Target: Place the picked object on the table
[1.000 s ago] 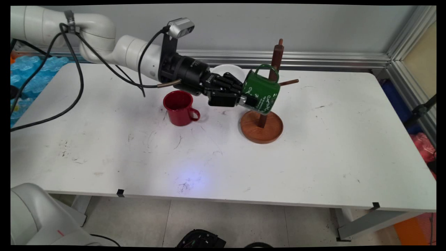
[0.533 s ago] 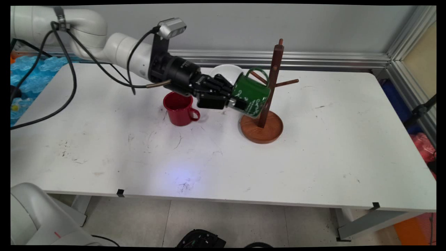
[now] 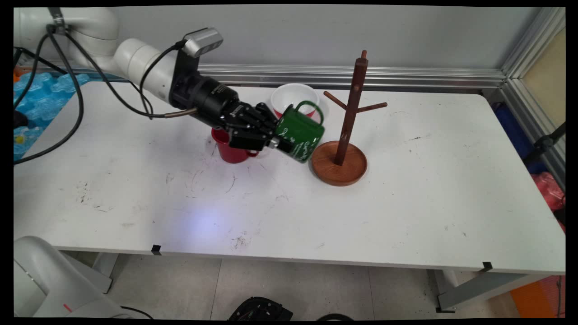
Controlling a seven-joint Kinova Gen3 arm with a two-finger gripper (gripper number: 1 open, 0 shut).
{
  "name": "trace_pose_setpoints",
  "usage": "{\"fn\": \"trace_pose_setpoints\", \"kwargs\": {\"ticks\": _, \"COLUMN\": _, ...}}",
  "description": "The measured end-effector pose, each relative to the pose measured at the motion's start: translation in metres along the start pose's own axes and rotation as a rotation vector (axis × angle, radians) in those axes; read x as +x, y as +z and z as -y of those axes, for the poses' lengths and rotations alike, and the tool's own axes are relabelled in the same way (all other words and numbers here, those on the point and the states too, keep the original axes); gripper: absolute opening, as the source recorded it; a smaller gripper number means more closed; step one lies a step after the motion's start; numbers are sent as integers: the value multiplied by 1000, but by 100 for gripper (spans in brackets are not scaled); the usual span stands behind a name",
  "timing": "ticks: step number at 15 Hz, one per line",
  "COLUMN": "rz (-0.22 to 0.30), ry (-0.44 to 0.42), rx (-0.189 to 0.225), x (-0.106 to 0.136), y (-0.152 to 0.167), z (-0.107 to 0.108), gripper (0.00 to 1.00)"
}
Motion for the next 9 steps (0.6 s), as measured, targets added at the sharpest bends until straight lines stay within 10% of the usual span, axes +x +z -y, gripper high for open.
{"fn": "trace_pose_setpoints", "kwargs": {"ticks": 9, "rz": 181, "ry": 36, "rx": -2, "x": -12, "y": -29, "z": -10, "gripper": 0}}
